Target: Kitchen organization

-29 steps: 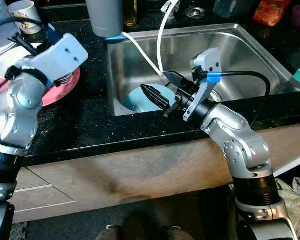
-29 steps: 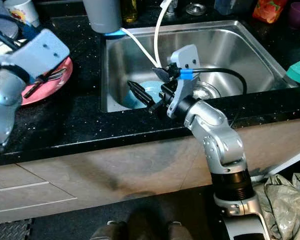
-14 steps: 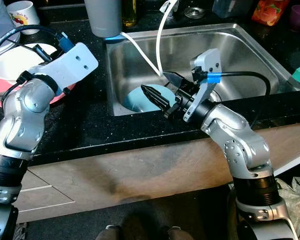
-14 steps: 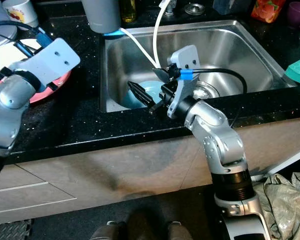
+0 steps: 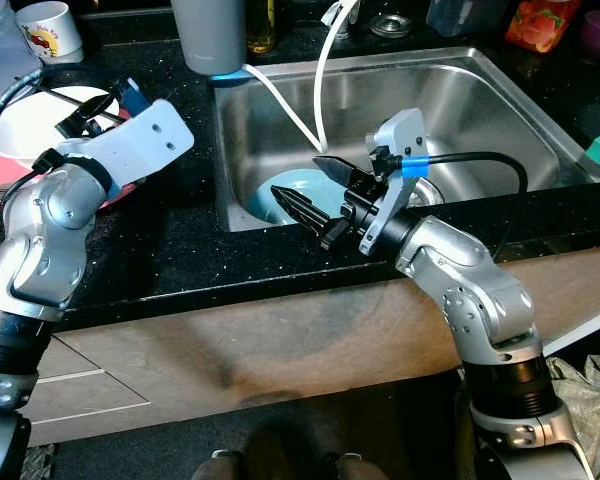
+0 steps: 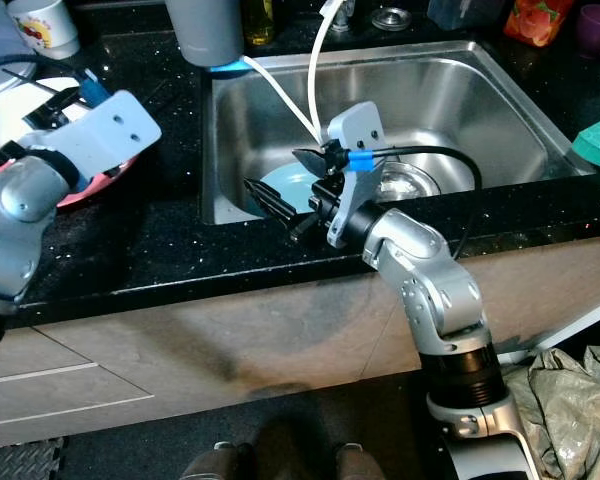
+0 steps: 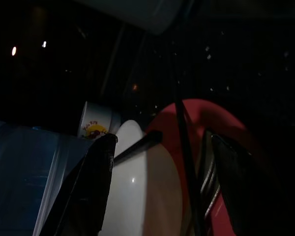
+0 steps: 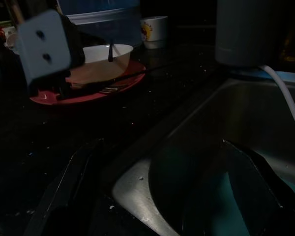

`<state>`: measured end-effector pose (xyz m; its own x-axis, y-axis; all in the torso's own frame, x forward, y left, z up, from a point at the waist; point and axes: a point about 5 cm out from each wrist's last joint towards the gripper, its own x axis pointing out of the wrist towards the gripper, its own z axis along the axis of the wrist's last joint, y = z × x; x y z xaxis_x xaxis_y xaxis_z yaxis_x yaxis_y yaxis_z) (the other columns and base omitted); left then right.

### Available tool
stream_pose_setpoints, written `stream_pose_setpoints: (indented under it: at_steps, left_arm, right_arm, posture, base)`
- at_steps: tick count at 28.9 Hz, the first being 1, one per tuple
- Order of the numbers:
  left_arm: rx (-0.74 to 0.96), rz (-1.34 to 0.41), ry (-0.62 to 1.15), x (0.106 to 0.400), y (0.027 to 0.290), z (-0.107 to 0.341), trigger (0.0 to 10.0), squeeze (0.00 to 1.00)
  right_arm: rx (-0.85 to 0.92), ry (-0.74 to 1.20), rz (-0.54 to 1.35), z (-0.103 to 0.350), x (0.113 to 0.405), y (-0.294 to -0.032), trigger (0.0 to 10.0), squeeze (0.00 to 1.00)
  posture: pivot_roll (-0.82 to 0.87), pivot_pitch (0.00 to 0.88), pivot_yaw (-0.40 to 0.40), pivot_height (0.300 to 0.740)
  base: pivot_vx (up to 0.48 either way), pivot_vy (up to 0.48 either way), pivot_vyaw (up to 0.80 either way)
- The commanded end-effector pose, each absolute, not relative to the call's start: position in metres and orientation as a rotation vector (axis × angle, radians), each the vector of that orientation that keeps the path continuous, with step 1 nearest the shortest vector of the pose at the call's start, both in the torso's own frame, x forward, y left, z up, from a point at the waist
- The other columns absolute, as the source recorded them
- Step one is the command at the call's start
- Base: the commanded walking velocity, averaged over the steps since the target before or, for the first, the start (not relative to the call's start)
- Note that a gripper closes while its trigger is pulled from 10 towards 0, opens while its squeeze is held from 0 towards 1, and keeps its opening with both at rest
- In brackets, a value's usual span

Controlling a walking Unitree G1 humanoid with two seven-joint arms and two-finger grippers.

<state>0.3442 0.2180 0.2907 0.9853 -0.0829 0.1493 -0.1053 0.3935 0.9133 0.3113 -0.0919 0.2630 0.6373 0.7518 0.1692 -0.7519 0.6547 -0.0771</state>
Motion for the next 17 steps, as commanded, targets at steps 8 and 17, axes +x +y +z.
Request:
stream_pose_setpoints:
  at_steps: [8,17]
  left_arm:
    - [1.227,0.011,-0.146,0.35,0.23,0.276,10.0,0.0]
    - [1.251,0.045,-0.185,0.357,0.236,0.277,10.0,0.0]
  right_arm:
    - [0.007,-0.184,0.881,0.261,0.308,-0.088,10.0,0.0]
    - [0.008,-0.184,0.877,0.262,0.308,-0.088,10.0,0.0]
  posture:
    - [0.02,0.187,0.008,0.74]
    - [0.01,0.196,0.004,0.74]
  base:
    - [0.0,0.0,0.0]
    - [0.0,0.0,0.0]
